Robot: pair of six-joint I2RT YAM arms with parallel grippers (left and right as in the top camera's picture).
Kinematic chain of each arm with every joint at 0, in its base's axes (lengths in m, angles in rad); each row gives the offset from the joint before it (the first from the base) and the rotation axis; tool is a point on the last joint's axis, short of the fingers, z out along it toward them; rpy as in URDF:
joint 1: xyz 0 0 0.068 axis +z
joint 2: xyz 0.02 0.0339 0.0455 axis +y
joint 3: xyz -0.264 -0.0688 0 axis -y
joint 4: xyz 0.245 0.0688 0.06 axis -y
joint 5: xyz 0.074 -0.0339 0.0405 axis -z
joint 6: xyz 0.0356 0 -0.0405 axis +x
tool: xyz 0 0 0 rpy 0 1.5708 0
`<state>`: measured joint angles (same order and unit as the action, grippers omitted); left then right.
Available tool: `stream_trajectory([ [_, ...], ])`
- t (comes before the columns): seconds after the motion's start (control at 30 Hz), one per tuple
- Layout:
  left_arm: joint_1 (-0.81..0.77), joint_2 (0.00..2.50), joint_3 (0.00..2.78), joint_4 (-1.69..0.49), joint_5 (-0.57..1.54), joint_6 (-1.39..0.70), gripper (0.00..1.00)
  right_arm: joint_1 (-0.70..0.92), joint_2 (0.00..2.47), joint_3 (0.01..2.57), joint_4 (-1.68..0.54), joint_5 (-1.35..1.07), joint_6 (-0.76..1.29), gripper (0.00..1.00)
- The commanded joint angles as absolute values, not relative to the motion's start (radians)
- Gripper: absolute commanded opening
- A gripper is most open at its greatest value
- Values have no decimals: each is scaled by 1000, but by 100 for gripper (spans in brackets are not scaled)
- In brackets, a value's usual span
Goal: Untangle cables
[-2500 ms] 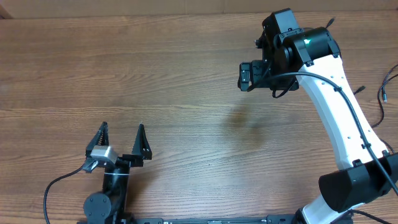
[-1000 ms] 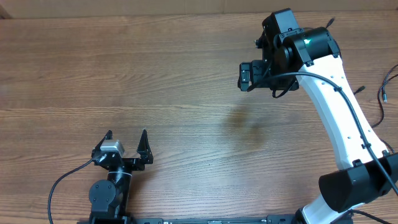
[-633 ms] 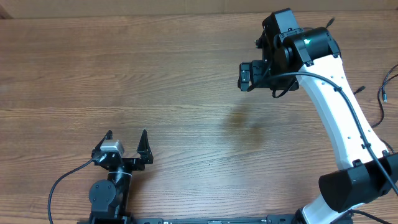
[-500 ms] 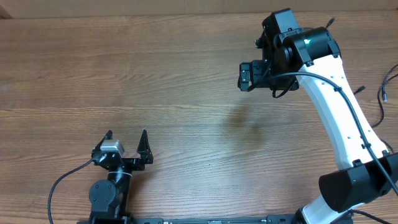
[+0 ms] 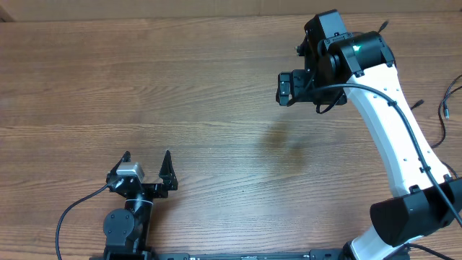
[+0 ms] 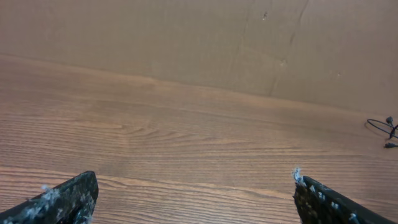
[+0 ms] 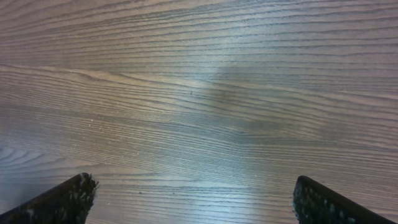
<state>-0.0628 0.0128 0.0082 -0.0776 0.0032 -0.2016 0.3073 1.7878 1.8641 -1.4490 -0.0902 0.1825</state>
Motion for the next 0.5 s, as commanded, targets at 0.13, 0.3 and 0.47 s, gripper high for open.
stream_trajectory([
  [0.13, -51, 4, 5, -78, -1, -179, 100, 308, 1773, 1864, -1416, -90, 185, 100],
  [0.3, -51, 4, 5, -78, -1, -179, 100, 309, 1768, 1863, -1395, -98, 186, 100],
  [0.47, -51, 4, 5, -78, -1, -179, 100, 323, 1721, 1860, -1380, -97, 186, 100],
])
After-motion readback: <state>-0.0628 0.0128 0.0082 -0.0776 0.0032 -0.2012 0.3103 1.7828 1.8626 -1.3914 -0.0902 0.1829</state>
